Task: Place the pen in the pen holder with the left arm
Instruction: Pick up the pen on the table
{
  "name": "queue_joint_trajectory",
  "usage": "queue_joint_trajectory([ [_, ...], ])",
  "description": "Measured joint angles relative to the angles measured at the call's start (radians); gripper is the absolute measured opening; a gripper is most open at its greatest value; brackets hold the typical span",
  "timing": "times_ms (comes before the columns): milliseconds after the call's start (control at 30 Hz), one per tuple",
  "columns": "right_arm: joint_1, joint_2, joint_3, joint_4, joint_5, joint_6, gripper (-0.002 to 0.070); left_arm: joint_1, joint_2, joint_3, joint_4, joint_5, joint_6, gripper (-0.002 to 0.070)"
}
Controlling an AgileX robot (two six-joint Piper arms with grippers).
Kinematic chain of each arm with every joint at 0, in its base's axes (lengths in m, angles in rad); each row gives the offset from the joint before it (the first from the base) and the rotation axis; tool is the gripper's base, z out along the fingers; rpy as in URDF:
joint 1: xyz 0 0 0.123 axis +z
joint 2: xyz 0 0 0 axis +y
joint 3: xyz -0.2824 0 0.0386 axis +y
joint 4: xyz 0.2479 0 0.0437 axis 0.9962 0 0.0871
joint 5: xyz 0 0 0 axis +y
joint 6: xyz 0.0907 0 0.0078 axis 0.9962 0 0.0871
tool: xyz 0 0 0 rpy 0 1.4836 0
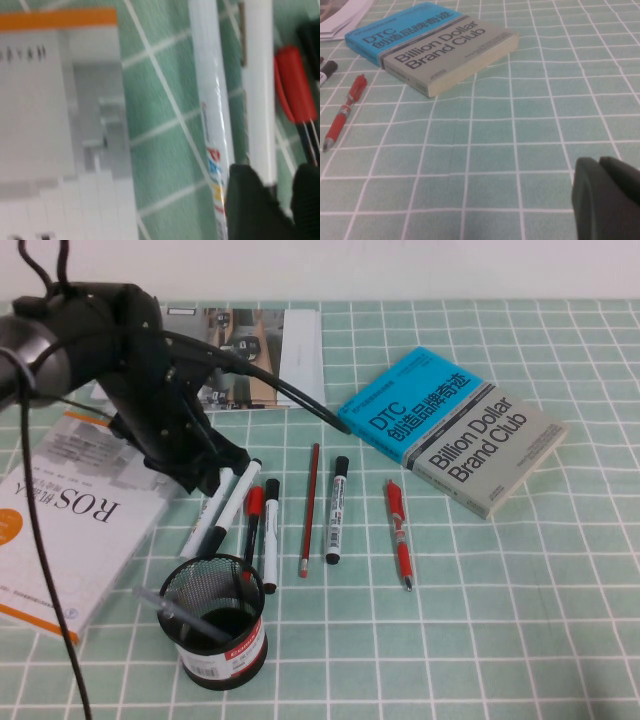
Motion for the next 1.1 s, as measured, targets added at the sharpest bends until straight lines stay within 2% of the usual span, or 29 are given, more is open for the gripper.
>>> queue_joint_trajectory([
  [100, 0.000, 0.000, 0.000, 0.000, 0.000, 0.000, -0.0020, 0.000, 0.032, -0.035, 0.010, -0.005, 0.004, 0.0206],
  [200, 0.000, 0.000, 0.000, 0.000, 0.000, 0.000, -0.0020, 0.000, 0.065, -0.069, 0.024, -0.003, 0.004, 0.0222],
  [800, 0.000, 0.000, 0.000, 0.000, 0.000, 0.000, -0.0020, -0.016, 0.190, -0.112, 0.040, 0.036, 0.004, 0.0228],
  [933, 0.000, 0.000, 0.000, 0.000, 0.000, 0.000, -0.0020, -0.026, 0.198, -0.119, 0.065, 0.041, 0.004, 0.0199],
  [1067, 0.000, 0.000, 0.000, 0.000, 0.000, 0.000, -0.0020, -0.027, 0.198, -0.120, 0.075, 0.048, -0.003, 0.0109],
  [1100, 0.000, 0.000, 0.000, 0.000, 0.000, 0.000, -0.0020, -0.027, 0.198, -0.120, 0.075, 0.052, -0.006, 0.0108],
])
